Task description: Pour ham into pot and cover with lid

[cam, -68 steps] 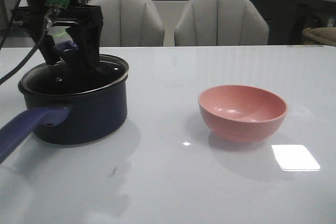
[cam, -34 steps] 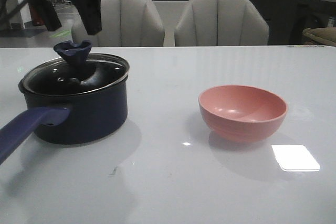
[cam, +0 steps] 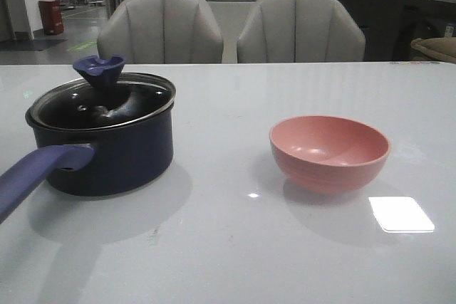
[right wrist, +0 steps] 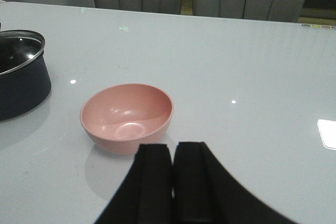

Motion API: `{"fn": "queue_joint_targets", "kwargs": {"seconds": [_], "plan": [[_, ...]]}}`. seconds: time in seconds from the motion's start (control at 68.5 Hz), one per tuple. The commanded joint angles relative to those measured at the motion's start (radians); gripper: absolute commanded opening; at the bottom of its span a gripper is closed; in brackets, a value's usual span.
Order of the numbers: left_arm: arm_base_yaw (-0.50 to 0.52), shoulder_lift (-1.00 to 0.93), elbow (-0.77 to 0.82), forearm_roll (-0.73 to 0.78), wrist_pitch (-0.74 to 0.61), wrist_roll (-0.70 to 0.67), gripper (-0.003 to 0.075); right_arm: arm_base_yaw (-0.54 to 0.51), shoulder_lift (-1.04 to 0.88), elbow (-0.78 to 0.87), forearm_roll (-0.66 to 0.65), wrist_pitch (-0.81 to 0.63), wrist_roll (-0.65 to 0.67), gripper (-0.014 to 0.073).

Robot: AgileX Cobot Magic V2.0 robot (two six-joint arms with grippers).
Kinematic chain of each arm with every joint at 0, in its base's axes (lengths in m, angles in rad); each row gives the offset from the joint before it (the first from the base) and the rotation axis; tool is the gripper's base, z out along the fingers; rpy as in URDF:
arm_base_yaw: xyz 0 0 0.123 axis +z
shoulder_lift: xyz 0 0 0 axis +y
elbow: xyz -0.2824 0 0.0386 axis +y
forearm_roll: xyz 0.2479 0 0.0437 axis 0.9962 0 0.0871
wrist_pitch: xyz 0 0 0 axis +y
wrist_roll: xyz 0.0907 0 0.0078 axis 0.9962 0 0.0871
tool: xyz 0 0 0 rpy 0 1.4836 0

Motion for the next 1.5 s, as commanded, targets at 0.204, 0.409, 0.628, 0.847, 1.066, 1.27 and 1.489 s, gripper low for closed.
{"fn": "queue_joint_targets", "kwargs": {"seconds": [0.204,0.409,0.628,0.847,1.066,1.27,1.489], "plan": [[-0.004,-0.393,0.333,-0.026,-0.289,-0.002,0.0606,0.001,0.008,-0.027,-0.011,-0.074,-0.004,0.0144],[-0.004,-0.685,0.576,-0.03,-0.43,-0.002,0.0606,0.001,0.008,-0.027,-0.011,-0.074,-0.004,0.0144],[-0.004,-0.983,0.784,-0.03,-0.49,-0.002,0.0531,0.001,0.008,-0.027,-0.011,-0.074,-0.004,0.0144],[-0.004,-1.148,0.882,-0.03,-0.544,-0.002,0.0099,0.001,0.008,-0.027,-0.011,-0.074,-0.004,0.0144],[-0.004,-1.157,0.884,-0.04,-0.548,-0.002,0.0133,0.001,0.008,-0.027,-0.011,-0.074,-0.004,0.0144],[-0.004,-1.157,0.884,-0.04,-0.548,-0.002,0.0133,0.001,0.008,-0.027,-0.011,-0.074,-0.004,0.0144],[-0.004,-1.157,0.892,-0.04,-0.565,-0.002,0.0133,0.001,0.008,-0.027,-0.011,-0.074,-0.004,0.0144]]}}
